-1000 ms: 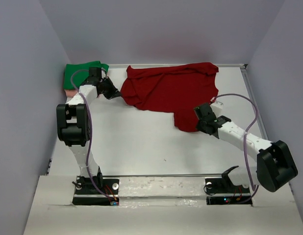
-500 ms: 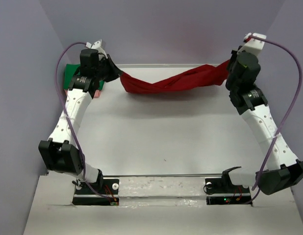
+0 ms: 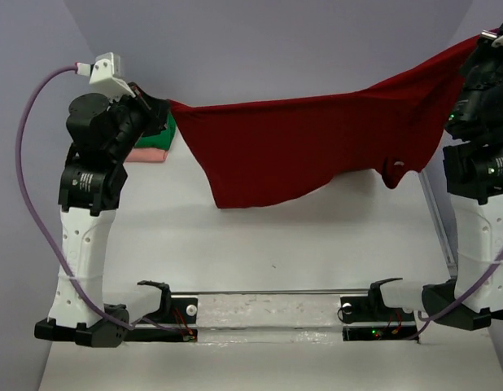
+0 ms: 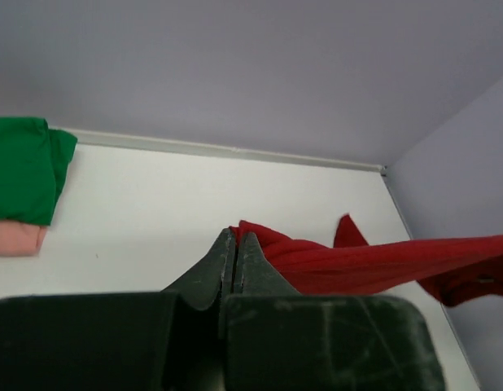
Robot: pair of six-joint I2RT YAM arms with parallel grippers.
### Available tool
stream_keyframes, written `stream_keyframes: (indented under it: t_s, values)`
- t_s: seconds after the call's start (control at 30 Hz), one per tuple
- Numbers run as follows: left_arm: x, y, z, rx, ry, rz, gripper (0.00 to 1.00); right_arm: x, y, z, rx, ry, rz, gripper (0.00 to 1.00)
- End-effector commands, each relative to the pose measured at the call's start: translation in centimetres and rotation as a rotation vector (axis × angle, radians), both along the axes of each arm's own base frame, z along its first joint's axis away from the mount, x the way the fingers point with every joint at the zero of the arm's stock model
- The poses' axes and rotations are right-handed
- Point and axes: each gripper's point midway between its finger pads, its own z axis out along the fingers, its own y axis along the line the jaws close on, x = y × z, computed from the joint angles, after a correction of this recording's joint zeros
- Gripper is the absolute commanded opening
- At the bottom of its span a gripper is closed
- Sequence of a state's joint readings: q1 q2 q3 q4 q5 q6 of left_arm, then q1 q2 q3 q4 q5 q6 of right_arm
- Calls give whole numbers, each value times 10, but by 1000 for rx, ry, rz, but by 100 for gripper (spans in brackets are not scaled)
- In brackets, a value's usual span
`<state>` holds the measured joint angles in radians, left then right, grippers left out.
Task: Fold and stack the t-shirts
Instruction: Flatten the tshirt out
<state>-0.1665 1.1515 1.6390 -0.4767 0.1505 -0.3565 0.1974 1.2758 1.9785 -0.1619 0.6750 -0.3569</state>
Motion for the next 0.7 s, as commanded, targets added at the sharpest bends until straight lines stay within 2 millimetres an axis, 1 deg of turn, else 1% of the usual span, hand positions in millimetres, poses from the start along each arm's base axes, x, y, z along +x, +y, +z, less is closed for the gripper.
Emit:
stream_keyframes:
  t_s: [0.0, 0.03, 0.07, 0.1, 0.13, 0.17, 0.2, 0.23, 0.27, 0.3, 0.33, 0.37, 0.4, 0.43, 0.47, 0.5, 0.57, 0.6, 0.63, 0.67]
  values:
    - [-30, 11, 57, 10, -159, 18, 0, -54, -6, 38, -34, -84, 28, 0]
    - [-39, 11, 72, 10, -197, 13, 0, -71, -7, 43, -34, -107, 38, 0]
    - [-48, 12, 82, 8, -225, 8, 0, -79, -8, 47, -35, -124, 43, 0]
    - [-60, 13, 98, 5, -264, 2, 0, -96, -10, 54, -37, -146, 48, 0]
    - [-60, 12, 98, 5, -264, -3, 0, -95, -10, 52, -39, -135, 49, 0]
    - [-74, 15, 116, 2, -303, 0, 0, -116, -12, 64, -40, -178, 60, 0]
    - [-80, 13, 122, 2, -317, -12, 0, -124, -10, 67, -46, -185, 77, 0]
    - [-88, 13, 129, -1, -336, -20, 0, -141, -11, 78, -44, -230, 96, 0]
    - [-99, 14, 143, -5, -367, -25, 0, -152, -11, 80, -42, -244, 112, 0]
    - [-105, 15, 151, -10, -391, -24, 0, -164, -11, 88, -44, -275, 119, 0]
    - [-111, 15, 157, -13, -405, -32, 0, -171, -11, 90, -45, -283, 132, 0]
    - [-124, 15, 166, -20, -441, -42, 0, -190, -9, 98, -58, -321, 161, 0]
    - [-131, 16, 172, -24, -467, -41, 0, -195, -7, 102, -65, -339, 177, 0]
    - [-138, 18, 179, -29, -500, -38, 0, -205, -2, 106, -79, -362, 217, 0]
    - [-148, 20, 185, -35, -527, -34, 0, -218, -2, 112, -79, -395, 230, 0]
    - [-155, 21, 191, -40, -550, -31, 0, -224, 1, 115, -88, -410, 253, 0]
    - [-163, 22, 201, -41, -593, -35, 0, -228, 11, 118, -119, -424, 312, 0]
    - [-165, 22, 207, -41, -609, -34, 0, -224, 17, 118, -134, -418, 339, 0]
    - [-163, 23, 209, -41, -609, -25, 0, -215, 23, 118, -160, -407, 348, 0]
    - [-152, 22, 207, -40, -595, -21, 0, -201, 26, 116, -167, -384, 354, 0]
